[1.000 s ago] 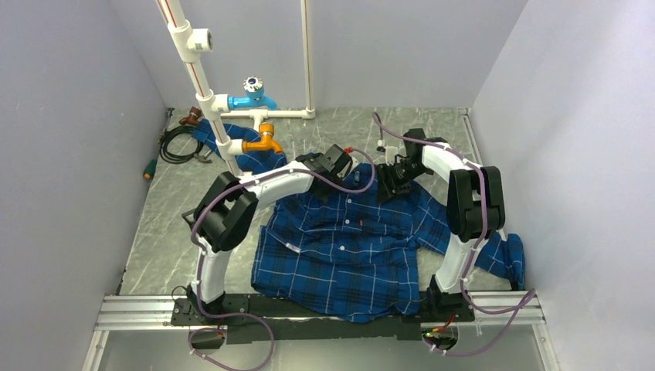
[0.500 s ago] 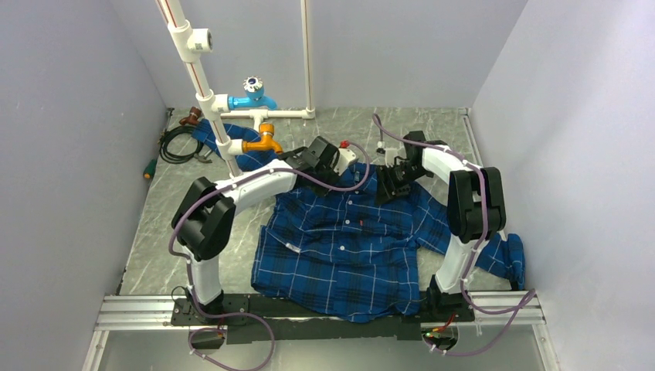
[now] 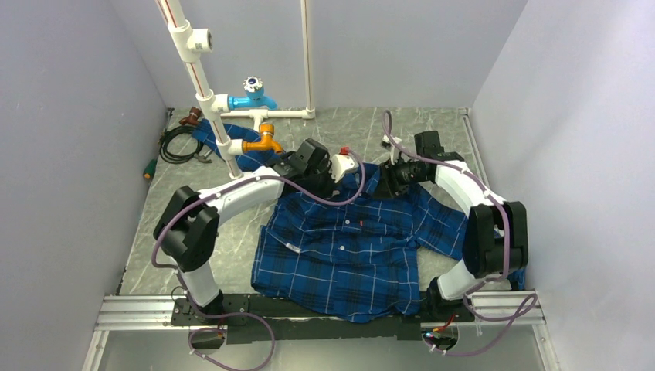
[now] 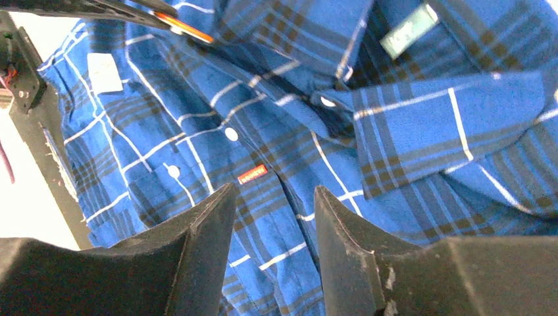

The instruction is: Remove the brooch from the garment

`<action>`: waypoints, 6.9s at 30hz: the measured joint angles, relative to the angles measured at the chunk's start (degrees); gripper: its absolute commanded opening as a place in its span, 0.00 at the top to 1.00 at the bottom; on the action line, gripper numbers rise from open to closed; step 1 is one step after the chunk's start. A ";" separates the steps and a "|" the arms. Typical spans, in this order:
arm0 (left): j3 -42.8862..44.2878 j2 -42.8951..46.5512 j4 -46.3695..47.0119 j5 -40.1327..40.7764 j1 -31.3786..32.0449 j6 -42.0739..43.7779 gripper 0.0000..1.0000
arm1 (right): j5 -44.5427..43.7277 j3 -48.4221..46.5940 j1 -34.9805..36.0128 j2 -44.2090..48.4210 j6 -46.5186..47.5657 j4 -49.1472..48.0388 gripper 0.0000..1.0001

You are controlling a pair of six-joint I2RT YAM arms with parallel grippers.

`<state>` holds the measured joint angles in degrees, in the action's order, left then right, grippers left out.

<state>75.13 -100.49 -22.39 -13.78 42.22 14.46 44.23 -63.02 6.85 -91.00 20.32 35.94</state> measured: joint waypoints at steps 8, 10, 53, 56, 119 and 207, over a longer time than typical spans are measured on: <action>-5.88 3.93 5.51 -6.05 -0.07 6.34 1.00 | 6.23 8.94 2.86 9.66 1.79 -12.33 0.48; -6.05 4.04 5.84 -7.39 -0.07 7.69 1.00 | 6.75 10.95 4.92 11.34 2.40 -15.50 0.49; -12.57 9.51 11.85 -19.47 -0.26 20.74 1.00 | 4.20 27.96 16.72 19.32 14.95 -44.24 0.68; -12.57 9.51 11.85 -19.61 -0.26 20.72 1.00 | 4.11 27.96 16.90 18.53 15.54 -44.24 0.68; -25.31 20.55 29.64 -9.81 -4.15 -10.47 0.32 | -0.42 29.57 17.25 13.66 -27.69 -59.01 1.00; -26.18 19.87 23.91 -17.11 -2.51 0.17 0.30 | 2.08 26.49 19.17 16.74 -14.60 -43.82 1.00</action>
<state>48.95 -80.62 1.52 -30.89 39.70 14.63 46.30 -36.53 26.02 -74.26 5.72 -7.88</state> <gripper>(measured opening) 0.706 0.019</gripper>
